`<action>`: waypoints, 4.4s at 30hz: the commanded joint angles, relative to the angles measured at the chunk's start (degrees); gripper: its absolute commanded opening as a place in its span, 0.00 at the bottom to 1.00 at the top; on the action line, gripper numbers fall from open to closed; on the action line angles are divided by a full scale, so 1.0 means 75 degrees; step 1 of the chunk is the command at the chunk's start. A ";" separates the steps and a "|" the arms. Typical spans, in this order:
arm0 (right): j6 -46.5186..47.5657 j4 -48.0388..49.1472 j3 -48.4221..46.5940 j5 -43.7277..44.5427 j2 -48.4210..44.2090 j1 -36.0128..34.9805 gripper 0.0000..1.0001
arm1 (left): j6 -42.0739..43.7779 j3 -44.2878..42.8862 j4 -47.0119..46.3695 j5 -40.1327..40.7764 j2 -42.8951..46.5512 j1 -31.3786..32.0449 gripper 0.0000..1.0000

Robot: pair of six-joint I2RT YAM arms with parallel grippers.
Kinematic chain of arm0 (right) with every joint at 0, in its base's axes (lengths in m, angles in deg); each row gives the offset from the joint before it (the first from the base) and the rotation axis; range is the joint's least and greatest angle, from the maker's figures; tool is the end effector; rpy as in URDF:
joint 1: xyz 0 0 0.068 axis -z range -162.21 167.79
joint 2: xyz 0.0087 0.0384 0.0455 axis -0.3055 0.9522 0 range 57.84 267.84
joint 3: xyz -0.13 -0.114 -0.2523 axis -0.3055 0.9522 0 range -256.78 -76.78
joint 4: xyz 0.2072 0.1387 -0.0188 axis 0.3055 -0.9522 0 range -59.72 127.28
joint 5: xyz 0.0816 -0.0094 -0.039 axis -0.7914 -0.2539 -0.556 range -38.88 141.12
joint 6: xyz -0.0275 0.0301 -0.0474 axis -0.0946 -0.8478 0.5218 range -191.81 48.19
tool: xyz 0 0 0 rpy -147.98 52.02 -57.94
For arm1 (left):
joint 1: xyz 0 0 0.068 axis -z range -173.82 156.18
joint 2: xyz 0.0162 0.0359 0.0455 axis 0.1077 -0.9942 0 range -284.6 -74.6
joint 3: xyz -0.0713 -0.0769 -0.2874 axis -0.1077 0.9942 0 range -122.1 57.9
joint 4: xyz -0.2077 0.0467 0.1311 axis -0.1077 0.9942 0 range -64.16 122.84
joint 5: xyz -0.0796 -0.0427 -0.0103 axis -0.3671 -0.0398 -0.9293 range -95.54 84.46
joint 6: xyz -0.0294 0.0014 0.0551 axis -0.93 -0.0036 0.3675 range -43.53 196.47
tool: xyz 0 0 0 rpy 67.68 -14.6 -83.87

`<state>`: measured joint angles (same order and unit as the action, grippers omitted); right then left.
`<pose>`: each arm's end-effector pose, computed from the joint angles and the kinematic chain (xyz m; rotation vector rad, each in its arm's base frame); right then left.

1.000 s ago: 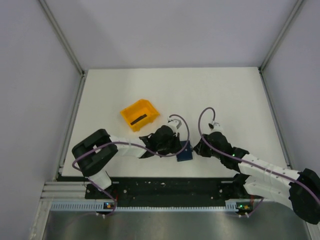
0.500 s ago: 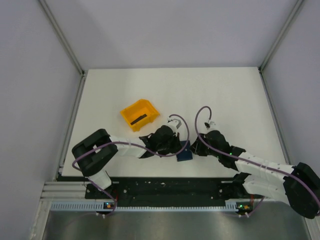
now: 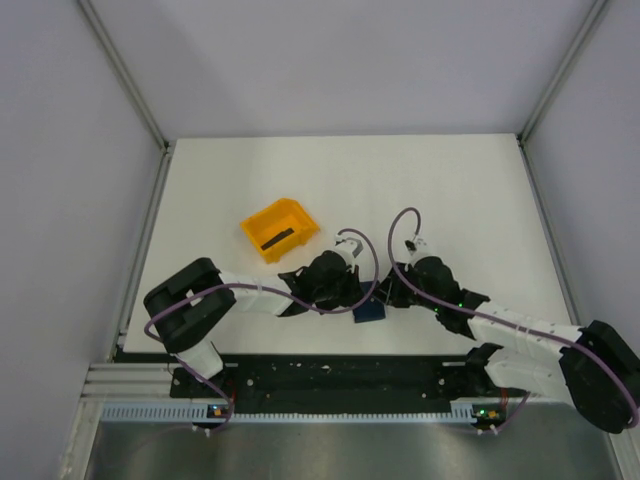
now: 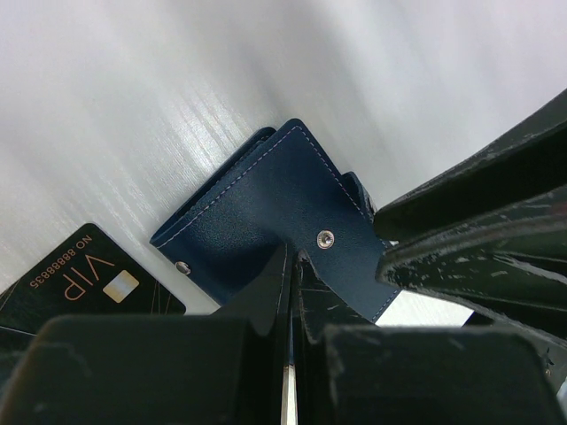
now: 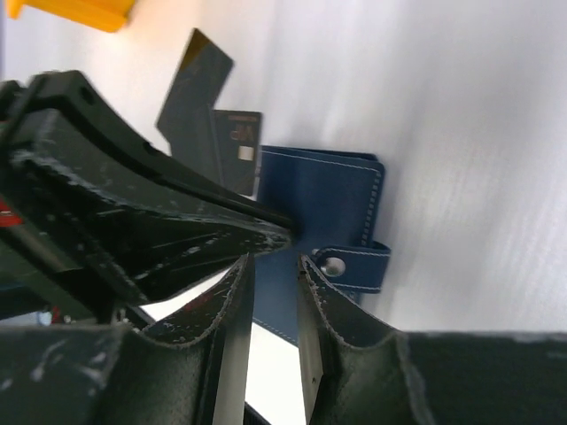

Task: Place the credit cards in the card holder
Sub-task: Close the card holder at the center of the board.

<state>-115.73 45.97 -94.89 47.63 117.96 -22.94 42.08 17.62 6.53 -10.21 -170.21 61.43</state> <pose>0.1393 0.1237 0.1939 0.0264 2.2979 0.8861 0.1844 -0.2725 0.1814 0.4770 2.3202 -0.9185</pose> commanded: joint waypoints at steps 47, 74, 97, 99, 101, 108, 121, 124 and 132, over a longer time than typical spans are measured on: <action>-0.0003 0.0283 -0.0339 -0.0180 0.0914 0.0274 0.18 | 0.0062 0.0166 0.0676 0.0001 0.0162 0.0052 0.00; 0.0184 -0.0139 -0.0504 -0.0215 0.0527 0.0439 0.21 | 0.0050 0.0202 0.0700 0.0013 0.0245 0.0052 0.00; 0.0149 0.0377 -0.0445 -0.0754 0.1172 0.0439 0.22 | 0.0050 0.0213 0.0723 0.0013 0.0268 0.0052 0.00; 0.0161 0.0388 -0.0457 -0.0754 0.1230 0.0439 0.22 | 0.0050 0.0225 0.0723 0.0001 0.0256 0.0052 0.00; 0.0161 0.0400 -0.0468 -0.0777 0.1289 0.0439 0.22 | 0.0050 0.0213 0.0723 0.0001 0.0256 0.0052 0.00; 0.0161 0.0482 -0.0504 -0.0906 0.1500 0.0439 0.21 | 0.0074 0.0190 0.0747 0.0013 0.0268 0.0052 0.00; 0.0219 0.0085 -0.0538 -0.0696 0.0646 0.0427 0.21 | 0.0062 0.0213 0.0735 0.0013 0.0268 0.0040 0.00; 0.0313 -0.0372 -0.0679 -0.0415 0.0212 0.0450 0.21 | 0.0074 0.0202 0.0723 0.0001 0.0256 0.0052 0.00; 0.0489 -0.0936 -0.0937 -0.0262 0.0386 0.0439 0.22 | 0.0050 0.0190 0.0723 0.0001 0.0245 0.0041 0.00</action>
<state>-113.48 40.81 -99.44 44.24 119.80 -20.02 42.08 17.73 8.12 -10.25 -169.29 61.43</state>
